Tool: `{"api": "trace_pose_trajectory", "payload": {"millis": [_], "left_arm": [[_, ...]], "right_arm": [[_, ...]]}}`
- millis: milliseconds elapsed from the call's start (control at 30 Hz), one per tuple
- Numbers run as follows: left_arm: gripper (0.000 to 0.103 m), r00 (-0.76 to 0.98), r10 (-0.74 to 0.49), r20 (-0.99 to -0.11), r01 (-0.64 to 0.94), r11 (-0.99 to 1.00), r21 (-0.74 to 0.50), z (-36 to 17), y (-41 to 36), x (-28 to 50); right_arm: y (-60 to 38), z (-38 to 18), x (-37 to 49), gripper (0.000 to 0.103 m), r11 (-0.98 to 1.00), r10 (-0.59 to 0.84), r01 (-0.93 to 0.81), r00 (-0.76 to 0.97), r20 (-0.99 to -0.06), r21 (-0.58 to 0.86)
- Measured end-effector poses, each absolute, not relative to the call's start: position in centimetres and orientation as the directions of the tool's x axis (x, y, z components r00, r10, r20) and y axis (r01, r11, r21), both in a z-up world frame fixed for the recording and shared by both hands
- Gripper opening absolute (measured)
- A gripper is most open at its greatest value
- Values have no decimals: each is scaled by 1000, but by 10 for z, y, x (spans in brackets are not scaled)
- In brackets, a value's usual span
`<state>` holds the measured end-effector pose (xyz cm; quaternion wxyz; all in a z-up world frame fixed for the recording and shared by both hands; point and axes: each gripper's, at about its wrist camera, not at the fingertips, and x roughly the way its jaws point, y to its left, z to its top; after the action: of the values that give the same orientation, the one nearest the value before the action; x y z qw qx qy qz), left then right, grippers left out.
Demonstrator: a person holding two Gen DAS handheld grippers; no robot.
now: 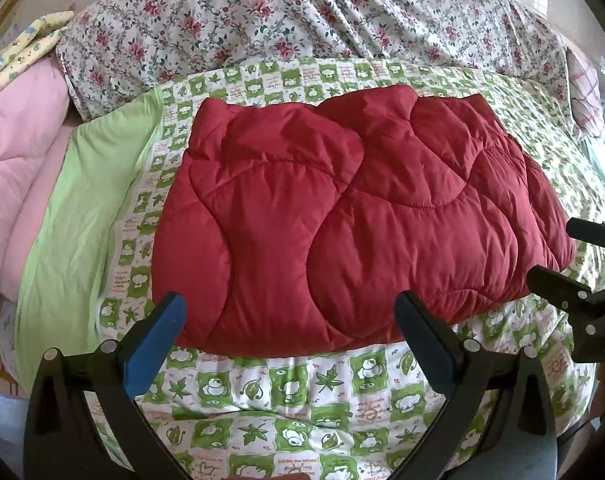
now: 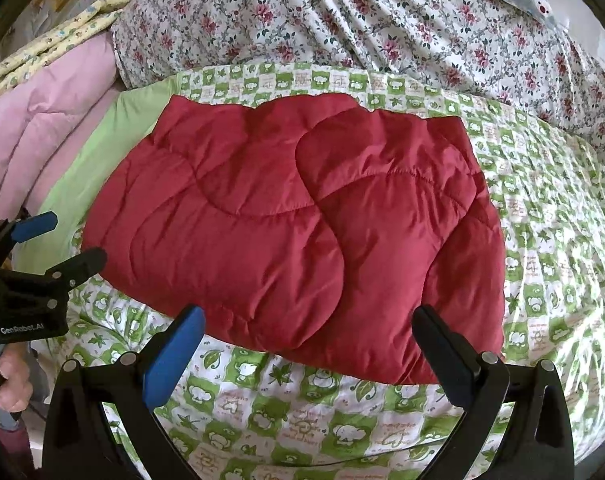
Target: Fold large clothes
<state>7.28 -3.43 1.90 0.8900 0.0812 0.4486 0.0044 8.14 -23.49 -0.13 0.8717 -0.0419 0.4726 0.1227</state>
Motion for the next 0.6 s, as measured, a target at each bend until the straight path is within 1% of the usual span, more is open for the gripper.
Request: {"api": "trace_pose_trajectory", "payload": {"millis": [600], "left_arm": [[103,594,77,-801,70,987,147,17,-34,75]], "right_arm": [[-234,-4,82,103,965,177,-261,519,-836,42]]}}
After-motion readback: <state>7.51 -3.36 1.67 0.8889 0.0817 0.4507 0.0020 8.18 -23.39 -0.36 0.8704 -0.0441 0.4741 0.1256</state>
